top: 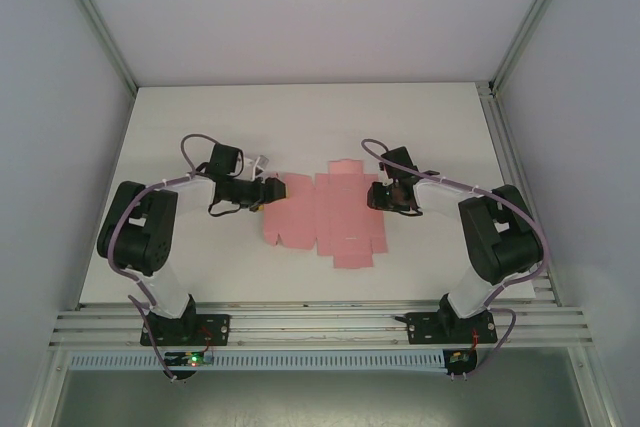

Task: Assemble paper box

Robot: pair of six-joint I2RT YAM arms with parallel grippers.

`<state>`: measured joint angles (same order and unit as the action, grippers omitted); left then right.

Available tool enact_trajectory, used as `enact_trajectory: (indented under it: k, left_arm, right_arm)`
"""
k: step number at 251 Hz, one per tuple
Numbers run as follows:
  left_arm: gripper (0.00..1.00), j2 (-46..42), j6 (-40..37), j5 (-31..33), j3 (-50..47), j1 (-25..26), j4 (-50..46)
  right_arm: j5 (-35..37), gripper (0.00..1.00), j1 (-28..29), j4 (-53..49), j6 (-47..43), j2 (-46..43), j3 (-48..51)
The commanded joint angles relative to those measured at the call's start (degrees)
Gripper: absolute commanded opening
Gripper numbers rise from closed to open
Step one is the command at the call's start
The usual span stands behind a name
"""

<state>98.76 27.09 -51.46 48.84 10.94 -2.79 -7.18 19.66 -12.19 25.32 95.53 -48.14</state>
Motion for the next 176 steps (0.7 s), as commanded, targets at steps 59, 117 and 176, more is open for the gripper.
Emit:
enact_trajectory:
  k: [59,117,176]
  left_arm:
    - [0.0,-11.93,-2.4,-5.92,-1.54,1.2,12.91]
    - [0.0,-23.92,0.1,-13.28,-6.13,2.28,29.27]
    - [0.0,-33.81,-3.18,-9.95,-6.68,6.5,26.2]
  right_arm:
    - [-19.69,0.6,-7.51,9.13,-4.7,-13.27,6.89]
    - [-43.08,0.7,-14.56,16.96,-12.47,-26.75,13.01]
    - [-50.25,0.64,-16.14,22.39,-15.55,-31.28,16.5]
